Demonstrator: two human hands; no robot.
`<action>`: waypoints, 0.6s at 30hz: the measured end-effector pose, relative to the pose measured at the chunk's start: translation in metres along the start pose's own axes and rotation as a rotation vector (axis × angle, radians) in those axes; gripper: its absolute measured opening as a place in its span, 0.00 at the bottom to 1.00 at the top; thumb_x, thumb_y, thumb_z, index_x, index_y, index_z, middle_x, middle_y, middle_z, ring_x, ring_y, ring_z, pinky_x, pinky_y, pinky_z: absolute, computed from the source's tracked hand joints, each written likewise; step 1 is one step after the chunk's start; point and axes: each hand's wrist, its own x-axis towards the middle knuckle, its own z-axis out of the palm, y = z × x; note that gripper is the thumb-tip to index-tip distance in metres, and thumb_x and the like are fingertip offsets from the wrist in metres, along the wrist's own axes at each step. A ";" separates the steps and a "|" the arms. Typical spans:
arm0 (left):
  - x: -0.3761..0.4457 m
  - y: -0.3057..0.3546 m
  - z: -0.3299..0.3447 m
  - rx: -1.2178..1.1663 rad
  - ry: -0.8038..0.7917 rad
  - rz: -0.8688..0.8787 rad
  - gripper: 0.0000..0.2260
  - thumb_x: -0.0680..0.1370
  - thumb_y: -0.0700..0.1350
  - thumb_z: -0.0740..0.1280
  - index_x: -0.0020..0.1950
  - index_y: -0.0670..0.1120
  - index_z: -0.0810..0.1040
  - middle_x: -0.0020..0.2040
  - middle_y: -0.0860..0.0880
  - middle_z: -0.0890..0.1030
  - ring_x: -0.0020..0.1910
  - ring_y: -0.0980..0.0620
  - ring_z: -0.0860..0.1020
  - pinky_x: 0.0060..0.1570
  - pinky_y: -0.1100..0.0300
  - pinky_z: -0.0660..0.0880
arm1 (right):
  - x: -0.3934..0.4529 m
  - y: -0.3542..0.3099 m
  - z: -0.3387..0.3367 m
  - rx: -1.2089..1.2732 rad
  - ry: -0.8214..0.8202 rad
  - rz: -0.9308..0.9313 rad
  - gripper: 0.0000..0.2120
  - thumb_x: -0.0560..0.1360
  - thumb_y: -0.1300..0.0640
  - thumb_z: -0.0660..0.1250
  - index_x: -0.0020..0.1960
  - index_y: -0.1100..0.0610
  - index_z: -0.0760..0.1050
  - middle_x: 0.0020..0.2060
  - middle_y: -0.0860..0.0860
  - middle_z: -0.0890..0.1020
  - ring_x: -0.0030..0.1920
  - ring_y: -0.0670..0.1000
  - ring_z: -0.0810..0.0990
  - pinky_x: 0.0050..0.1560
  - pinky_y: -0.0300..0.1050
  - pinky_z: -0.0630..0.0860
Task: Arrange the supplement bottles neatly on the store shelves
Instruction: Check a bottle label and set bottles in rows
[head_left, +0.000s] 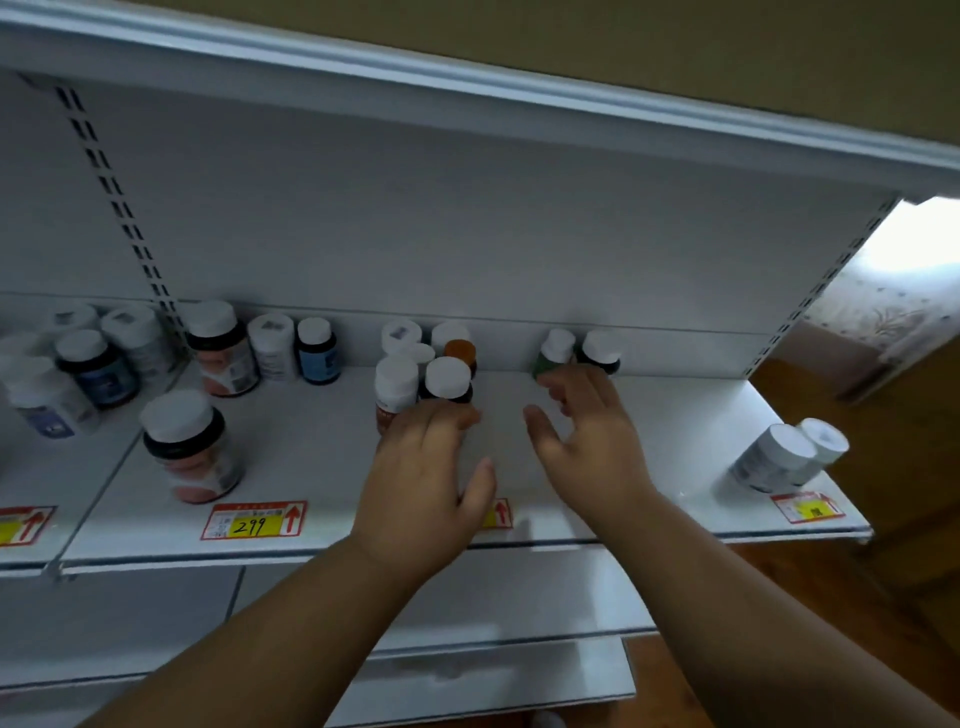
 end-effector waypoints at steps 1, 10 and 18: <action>0.010 0.010 0.007 0.009 -0.009 0.018 0.16 0.72 0.46 0.69 0.58 0.42 0.76 0.52 0.45 0.78 0.51 0.48 0.74 0.52 0.63 0.65 | 0.008 0.014 -0.008 0.007 0.007 -0.013 0.14 0.74 0.54 0.68 0.58 0.54 0.75 0.54 0.51 0.76 0.50 0.51 0.77 0.48 0.42 0.73; 0.043 0.061 0.092 0.105 0.018 -0.054 0.16 0.75 0.48 0.66 0.59 0.41 0.79 0.53 0.43 0.78 0.51 0.43 0.77 0.51 0.51 0.74 | 0.101 0.137 -0.016 -0.306 -0.395 0.230 0.29 0.70 0.31 0.63 0.62 0.49 0.66 0.55 0.55 0.72 0.53 0.59 0.76 0.47 0.50 0.76; 0.051 0.070 0.128 0.067 -0.067 -0.339 0.19 0.76 0.51 0.66 0.66 0.47 0.72 0.60 0.50 0.73 0.59 0.50 0.71 0.56 0.63 0.64 | 0.102 0.173 -0.010 -0.099 -0.369 0.210 0.20 0.69 0.42 0.71 0.53 0.46 0.64 0.47 0.50 0.75 0.43 0.52 0.75 0.35 0.41 0.66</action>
